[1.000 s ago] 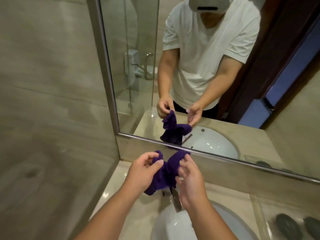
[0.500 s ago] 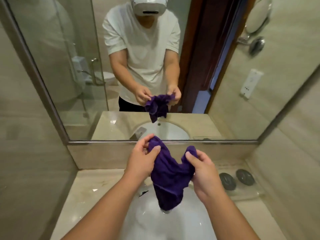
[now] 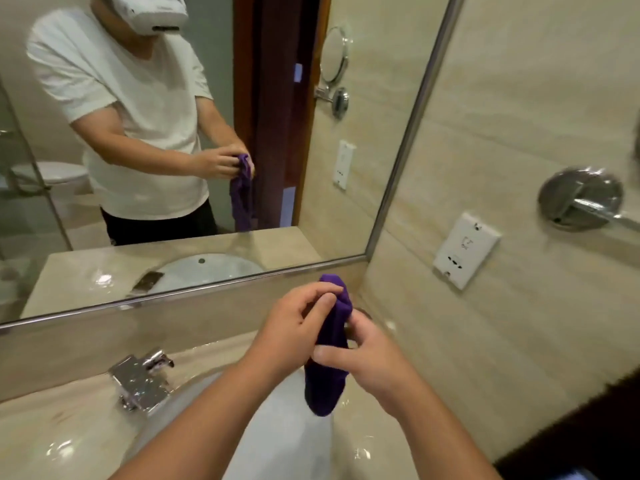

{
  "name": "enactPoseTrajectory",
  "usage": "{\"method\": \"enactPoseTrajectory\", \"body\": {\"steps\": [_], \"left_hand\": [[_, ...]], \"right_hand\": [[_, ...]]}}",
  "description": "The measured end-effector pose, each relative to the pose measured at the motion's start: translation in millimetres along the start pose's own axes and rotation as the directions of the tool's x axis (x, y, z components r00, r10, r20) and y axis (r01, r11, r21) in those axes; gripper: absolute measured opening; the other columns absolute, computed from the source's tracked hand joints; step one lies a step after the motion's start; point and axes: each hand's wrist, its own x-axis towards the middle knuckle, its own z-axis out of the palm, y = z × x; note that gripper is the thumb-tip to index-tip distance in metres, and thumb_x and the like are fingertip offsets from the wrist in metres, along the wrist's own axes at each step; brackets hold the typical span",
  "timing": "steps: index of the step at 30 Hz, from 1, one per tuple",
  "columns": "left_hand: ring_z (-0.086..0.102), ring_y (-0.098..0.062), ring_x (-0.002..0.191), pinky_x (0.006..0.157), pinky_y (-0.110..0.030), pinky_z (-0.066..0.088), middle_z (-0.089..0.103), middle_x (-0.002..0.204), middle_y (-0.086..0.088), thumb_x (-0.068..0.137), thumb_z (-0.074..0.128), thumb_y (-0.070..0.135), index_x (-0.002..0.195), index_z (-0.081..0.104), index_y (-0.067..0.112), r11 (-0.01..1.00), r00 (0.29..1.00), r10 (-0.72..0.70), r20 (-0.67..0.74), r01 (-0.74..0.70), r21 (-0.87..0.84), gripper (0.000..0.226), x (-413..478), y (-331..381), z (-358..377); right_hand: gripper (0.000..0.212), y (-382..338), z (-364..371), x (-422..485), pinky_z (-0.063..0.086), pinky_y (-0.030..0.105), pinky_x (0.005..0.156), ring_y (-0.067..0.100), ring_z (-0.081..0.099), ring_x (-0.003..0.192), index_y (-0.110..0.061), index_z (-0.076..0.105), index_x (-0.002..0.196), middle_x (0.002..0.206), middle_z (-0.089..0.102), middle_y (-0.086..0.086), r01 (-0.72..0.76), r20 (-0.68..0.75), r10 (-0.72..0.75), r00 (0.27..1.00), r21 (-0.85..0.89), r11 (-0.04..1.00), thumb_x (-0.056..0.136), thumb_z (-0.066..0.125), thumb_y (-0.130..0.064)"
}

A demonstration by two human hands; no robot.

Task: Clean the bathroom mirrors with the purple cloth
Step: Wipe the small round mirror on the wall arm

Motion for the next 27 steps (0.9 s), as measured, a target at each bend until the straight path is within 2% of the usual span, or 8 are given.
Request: {"method": "enactPoseTrajectory", "body": {"steps": [2,7,13,15,18,20,24,27], "left_hand": [[0.065,-0.001,0.101,0.087,-0.022,0.052,0.070,0.107,0.020,0.094,0.056,0.041,0.116,0.062,0.053,0.999,1.000,-0.019,0.011,0.019,-0.026,0.026,-2,10,17],[0.060,0.003,0.111,0.089,-0.015,0.047,0.056,0.128,0.014,0.087,0.068,0.052,0.144,0.039,0.043,0.956,0.963,-0.223,0.151,0.246,-0.157,0.064,-19,27,57],[0.069,-0.009,0.091,0.082,-0.030,0.050,0.075,0.101,0.006,0.071,0.065,0.071,0.116,0.068,0.038,0.930,0.910,-0.194,0.366,0.290,-0.228,0.056,-36,61,115],[0.071,-0.010,0.090,0.075,-0.026,0.053,0.076,0.100,0.006,0.070,0.069,0.066,0.109,0.070,0.043,0.926,0.920,-0.179,0.347,0.277,-0.256,0.046,-34,79,133],[0.073,-0.016,0.093,0.082,-0.038,0.059,0.077,0.100,0.005,0.083,0.073,0.046,0.104,0.070,0.046,0.935,0.953,-0.149,0.263,0.222,-0.277,0.022,-30,108,156],[0.073,-0.017,0.094,0.089,-0.048,0.057,0.077,0.101,0.004,0.092,0.071,0.031,0.106,0.070,0.043,0.938,0.971,-0.113,0.211,0.174,-0.299,0.018,-30,124,166],[0.071,-0.021,0.095,0.083,-0.040,0.057,0.075,0.108,0.000,0.092,0.064,0.027,0.117,0.067,0.045,0.886,0.909,-0.017,0.418,0.207,-0.415,0.031,-33,166,190],[0.062,0.004,0.105,0.087,-0.015,0.050,0.070,0.116,0.015,0.079,0.053,0.019,0.122,0.061,0.053,0.907,0.822,0.073,0.565,0.181,-0.381,0.055,-32,189,205]], "right_hand": [[0.039,2,-10,-13,0.059,0.033,0.079,0.021,0.071,0.102,-0.033,0.070,0.117,0.110,0.075,0.002,0.006,-0.129,-0.009,0.992,-0.027,1.000,0.084,0.074,-0.012],[0.025,-11,-58,-41,0.057,0.048,0.083,0.035,0.070,0.103,-0.009,0.067,0.120,0.114,0.073,0.017,0.036,-0.299,0.080,0.951,0.364,0.931,0.099,0.055,-0.005],[0.028,-43,-104,-73,0.059,0.038,0.065,0.029,0.074,0.084,-0.009,0.058,0.123,0.102,0.075,0.019,0.200,-0.424,0.114,0.899,0.627,0.753,0.098,0.054,0.001],[0.024,-51,-117,-87,0.059,0.036,0.064,0.027,0.075,0.084,-0.012,0.057,0.120,0.100,0.076,0.015,0.242,-0.513,0.077,0.855,0.526,0.815,0.098,0.056,-0.001],[0.016,-57,-140,-107,0.058,0.028,0.074,0.008,0.071,0.089,-0.030,0.061,0.109,0.107,0.072,-0.004,0.127,-0.704,-0.114,0.701,-0.033,0.991,0.096,0.064,-0.021],[0.025,-61,-146,-117,0.055,0.024,0.086,0.000,0.063,0.099,-0.041,0.058,0.115,0.121,0.057,-0.019,0.025,-0.710,-0.232,0.665,-0.289,0.957,0.091,0.066,-0.041],[0.064,-65,-152,-135,0.042,0.024,0.105,-0.007,0.048,0.123,-0.048,0.039,0.144,0.138,0.044,-0.025,0.085,-0.649,-0.235,0.724,-0.254,0.963,0.085,0.062,-0.057],[0.054,-77,-165,-144,0.040,0.035,0.113,0.002,0.050,0.128,-0.040,0.045,0.144,0.140,0.053,-0.016,0.179,-0.732,-0.333,0.595,-0.283,0.942,0.095,0.065,-0.030]]}}
